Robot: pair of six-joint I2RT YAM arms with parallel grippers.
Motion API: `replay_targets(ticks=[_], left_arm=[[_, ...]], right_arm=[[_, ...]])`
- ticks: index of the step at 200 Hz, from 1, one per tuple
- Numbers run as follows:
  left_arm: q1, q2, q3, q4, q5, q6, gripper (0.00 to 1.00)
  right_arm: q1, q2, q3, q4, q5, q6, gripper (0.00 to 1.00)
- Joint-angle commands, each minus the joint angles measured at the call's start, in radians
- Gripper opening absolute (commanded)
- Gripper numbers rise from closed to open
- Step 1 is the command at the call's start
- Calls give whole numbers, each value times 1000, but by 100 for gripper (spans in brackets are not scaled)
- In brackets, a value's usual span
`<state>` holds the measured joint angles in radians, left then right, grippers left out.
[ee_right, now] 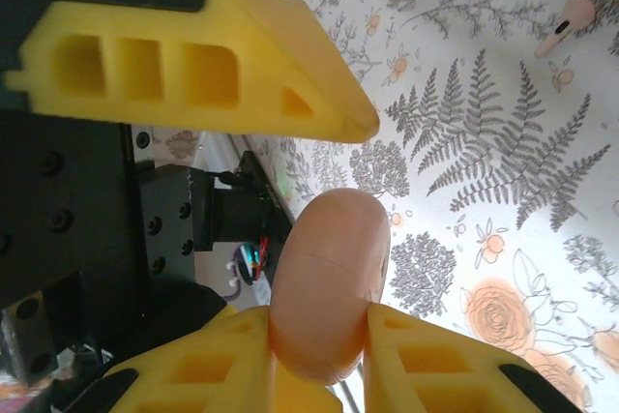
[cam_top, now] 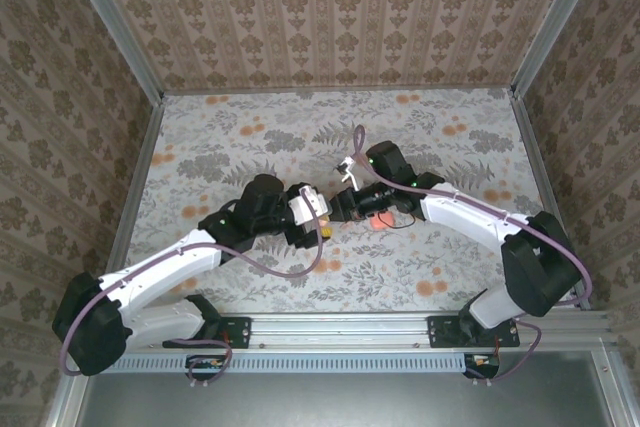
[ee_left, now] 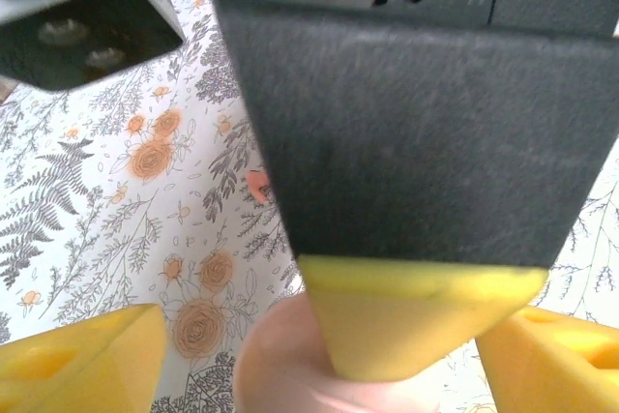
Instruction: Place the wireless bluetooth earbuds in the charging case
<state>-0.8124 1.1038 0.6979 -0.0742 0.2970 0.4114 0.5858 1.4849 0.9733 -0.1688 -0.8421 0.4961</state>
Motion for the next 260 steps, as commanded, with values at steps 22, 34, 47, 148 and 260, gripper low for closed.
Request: replay_targets(ticks=[22,34,47,148,260], left_arm=[[82,-45,-3,6,191,-53,83],[132,-36,10,-30,280,-72,82],[175,-29,17,-59,363,-83,81],[236,67,147,-270,682,231,61],[160,79,198,-391,685,467,48]], right_arm=[[-48,-78,-16,-61,11,-169,25],[-67,-86,-15,-61,-4,-208,26],[-88,-86,-13,-70,-45,-270,26],[-102,-182,103,-485,-23,-1140,21],[48,-189,129,-496,116,-1270,20]])
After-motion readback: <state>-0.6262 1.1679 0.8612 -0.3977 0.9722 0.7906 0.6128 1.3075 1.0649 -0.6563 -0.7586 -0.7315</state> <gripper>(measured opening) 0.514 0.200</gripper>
